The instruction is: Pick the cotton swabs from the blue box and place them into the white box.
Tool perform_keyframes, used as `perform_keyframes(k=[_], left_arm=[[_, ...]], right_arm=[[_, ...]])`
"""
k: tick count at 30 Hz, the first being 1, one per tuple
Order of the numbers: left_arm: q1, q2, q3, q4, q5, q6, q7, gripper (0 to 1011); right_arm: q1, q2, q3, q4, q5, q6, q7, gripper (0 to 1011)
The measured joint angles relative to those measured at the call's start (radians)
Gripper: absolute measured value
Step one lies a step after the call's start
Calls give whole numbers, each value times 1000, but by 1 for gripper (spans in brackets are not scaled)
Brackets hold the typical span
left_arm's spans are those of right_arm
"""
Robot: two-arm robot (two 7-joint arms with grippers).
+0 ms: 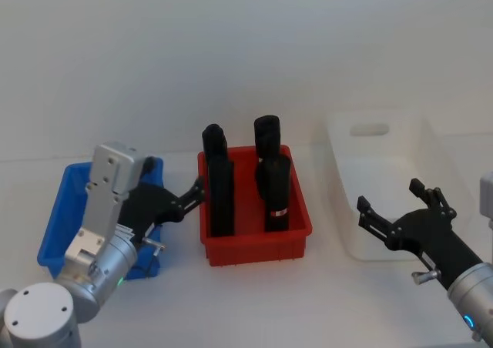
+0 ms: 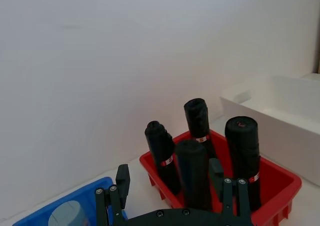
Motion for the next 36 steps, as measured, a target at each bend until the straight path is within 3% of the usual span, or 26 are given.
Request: perform_keyframes(k=[16, 36], left_arm=[[-75, 1, -65, 173, -75, 47, -17, 1000], [-124, 1, -106, 319, -94, 100, -21, 1000]], right_arm=[[0, 0, 0, 0, 0, 0, 0, 1002], [0, 0, 0, 0, 0, 0, 0, 1002]])
